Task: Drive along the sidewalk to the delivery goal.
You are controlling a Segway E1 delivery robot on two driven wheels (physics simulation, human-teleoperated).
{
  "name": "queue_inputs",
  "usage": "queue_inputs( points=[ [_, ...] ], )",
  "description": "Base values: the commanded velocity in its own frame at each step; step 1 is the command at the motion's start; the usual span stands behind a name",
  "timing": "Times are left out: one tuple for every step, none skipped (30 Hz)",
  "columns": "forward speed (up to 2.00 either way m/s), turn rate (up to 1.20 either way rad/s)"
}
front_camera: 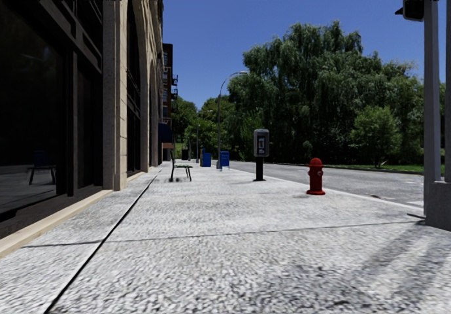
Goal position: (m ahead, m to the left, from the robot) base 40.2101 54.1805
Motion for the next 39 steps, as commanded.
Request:
queue_inputs(
  points=[
    [2.00, 0.00],
    [2.00, 0.00],
    [2.00, 0.00],
    [2.00, 0.00],
    [2.00, 0.00],
    [2.00, 0.00],
    [2.00, 0.00],
    [2.00, 0.00],
    [2.00, 0.00],
    [2.00, 0.00],
    [2.00, 0.00],
    [2.00, 0.00],
    [2.00, 0.00],
    [2.00, 0.00],
    [2.00, 0.00],
    [2.00, 0.00],
    [2.00, 0.00],
    [2.00, 0.00],
    [2.00, 0.00],
    [2.00, 0.00],
    [2.00, 0.00],
    [2.00, 0.00],
    [2.00, 0.00],
    [2.00, 0.00],
    [2.00, 0.00],
    [2.00, 0.00],
    [2.00, 0.00],
    [2.00, 0.00],
    [2.00, 0.00],
    [2.00, 0.00],
    [2.00, 0.00],
    [2.00, 0.00],
    [2.00, 0.00],
    [2.00, 0.00],
    [2.00, 0.00],
    [2.00, 0.00],
    [2.00, 0.00],
    [2.00, 0.00],
    [2.00, 0.00]
  ],
)
